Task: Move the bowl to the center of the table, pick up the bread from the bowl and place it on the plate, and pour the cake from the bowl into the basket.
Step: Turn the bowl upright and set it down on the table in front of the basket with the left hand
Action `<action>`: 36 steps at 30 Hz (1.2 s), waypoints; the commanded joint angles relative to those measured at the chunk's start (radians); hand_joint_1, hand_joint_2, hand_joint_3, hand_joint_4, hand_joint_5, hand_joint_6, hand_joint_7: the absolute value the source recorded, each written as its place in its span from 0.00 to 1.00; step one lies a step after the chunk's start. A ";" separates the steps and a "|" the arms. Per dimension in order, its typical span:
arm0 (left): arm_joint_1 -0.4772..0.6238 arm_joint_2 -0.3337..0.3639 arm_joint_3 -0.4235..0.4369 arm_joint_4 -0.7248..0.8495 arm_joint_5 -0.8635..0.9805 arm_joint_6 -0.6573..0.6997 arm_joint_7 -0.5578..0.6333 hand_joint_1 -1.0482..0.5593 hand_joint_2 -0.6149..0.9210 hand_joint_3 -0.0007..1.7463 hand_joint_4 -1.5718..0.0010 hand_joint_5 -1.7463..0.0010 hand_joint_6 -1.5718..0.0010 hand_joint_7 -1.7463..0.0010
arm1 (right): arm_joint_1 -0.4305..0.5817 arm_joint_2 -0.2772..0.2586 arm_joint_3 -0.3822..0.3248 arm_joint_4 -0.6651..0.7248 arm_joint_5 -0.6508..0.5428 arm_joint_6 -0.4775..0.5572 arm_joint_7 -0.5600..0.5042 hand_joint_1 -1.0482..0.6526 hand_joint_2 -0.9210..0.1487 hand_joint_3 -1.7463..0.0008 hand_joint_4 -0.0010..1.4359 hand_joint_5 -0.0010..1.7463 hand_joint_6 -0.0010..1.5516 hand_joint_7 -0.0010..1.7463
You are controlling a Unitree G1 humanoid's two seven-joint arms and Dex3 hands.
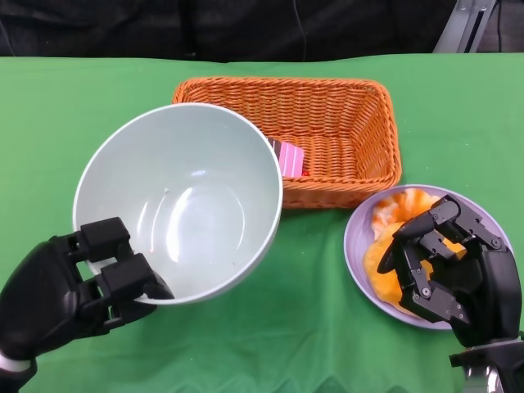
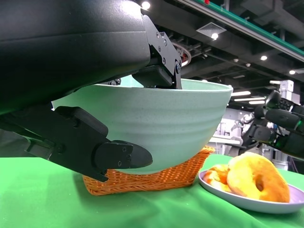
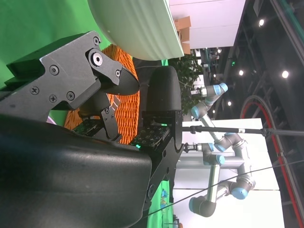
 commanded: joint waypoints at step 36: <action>0.006 -0.033 -0.213 0.140 0.087 0.088 0.097 0.52 1.00 0.17 0.68 0.17 0.56 0.43 | 0.033 -0.003 -0.008 -0.044 0.013 0.034 -0.001 0.56 0.26 0.46 0.50 0.96 0.44 0.76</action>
